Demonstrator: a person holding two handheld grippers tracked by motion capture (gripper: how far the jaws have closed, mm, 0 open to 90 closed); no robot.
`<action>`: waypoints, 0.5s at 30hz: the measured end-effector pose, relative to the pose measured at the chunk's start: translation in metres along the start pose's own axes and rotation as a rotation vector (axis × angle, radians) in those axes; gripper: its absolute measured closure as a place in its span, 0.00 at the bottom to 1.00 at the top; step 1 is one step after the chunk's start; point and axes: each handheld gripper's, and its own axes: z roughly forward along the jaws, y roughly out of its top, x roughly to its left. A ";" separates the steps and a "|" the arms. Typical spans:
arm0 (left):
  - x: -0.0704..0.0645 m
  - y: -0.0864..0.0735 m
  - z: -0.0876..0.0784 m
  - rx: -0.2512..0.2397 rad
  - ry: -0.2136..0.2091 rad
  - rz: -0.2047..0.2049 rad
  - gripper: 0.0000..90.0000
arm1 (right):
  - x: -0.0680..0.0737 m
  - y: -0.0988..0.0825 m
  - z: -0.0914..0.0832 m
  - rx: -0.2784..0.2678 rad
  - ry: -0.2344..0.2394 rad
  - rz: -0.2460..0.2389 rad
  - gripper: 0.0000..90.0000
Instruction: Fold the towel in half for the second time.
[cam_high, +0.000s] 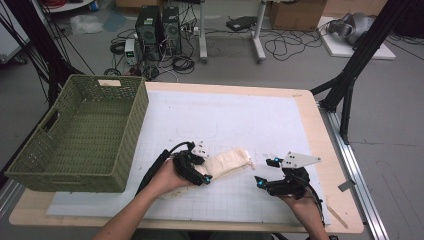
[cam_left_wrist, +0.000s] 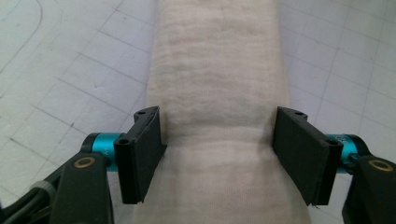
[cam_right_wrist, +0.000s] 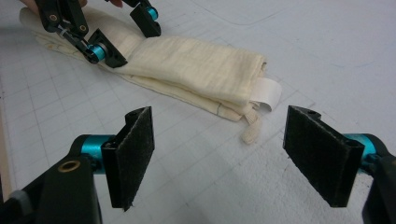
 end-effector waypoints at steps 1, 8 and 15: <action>0.000 -0.001 0.000 -0.008 0.000 0.000 0.39 | 0.000 0.000 0.000 -0.001 0.002 0.002 0.27; -0.001 -0.003 0.000 -0.026 0.010 -0.013 0.41 | 0.001 0.001 0.001 0.000 0.006 0.002 0.27; 0.001 -0.004 0.000 -0.035 -0.029 -0.024 0.35 | -0.001 0.000 0.001 -0.002 0.011 0.007 0.27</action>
